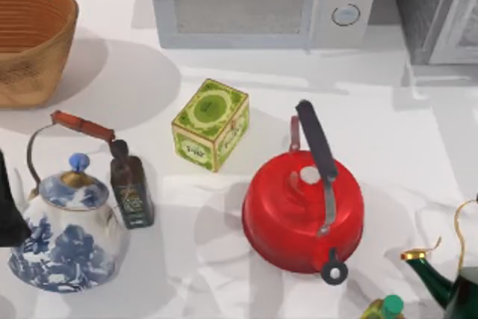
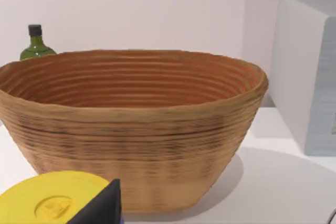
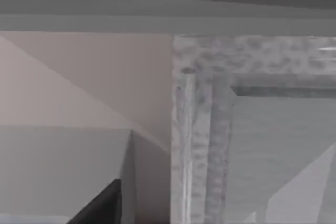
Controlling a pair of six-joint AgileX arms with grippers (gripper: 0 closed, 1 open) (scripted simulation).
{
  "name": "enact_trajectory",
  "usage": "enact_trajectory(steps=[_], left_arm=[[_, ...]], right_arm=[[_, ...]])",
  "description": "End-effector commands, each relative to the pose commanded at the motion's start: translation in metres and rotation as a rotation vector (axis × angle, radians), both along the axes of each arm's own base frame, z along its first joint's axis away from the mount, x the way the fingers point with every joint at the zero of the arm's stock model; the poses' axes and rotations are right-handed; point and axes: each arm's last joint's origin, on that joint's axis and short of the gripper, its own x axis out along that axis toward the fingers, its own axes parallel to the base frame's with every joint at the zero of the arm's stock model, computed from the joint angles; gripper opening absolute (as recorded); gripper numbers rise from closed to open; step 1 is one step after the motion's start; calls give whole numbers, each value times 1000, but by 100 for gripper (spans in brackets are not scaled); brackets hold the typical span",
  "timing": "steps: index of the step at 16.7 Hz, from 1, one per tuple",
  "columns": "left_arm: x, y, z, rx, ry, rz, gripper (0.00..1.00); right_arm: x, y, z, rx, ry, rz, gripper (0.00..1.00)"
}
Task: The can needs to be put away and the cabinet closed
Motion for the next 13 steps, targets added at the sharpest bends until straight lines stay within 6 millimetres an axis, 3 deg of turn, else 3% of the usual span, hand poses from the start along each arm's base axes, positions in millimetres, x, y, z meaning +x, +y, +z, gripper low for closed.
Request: enact_trajectory(steps=[4,7,10,13], left_arm=[[0,0,0,0,0,0,100],[0,0,0,0,0,0,100],[0,0,0,0,0,0,100],[0,0,0,0,0,0,100]], right_arm=[[-51,-7,-112,0,54,-5,100],[-76,-10,-181,3,26,-9,100],[-88,-12,-230,4,-34,-6,100],[-90,-12,-259,4,-75,1,100]])
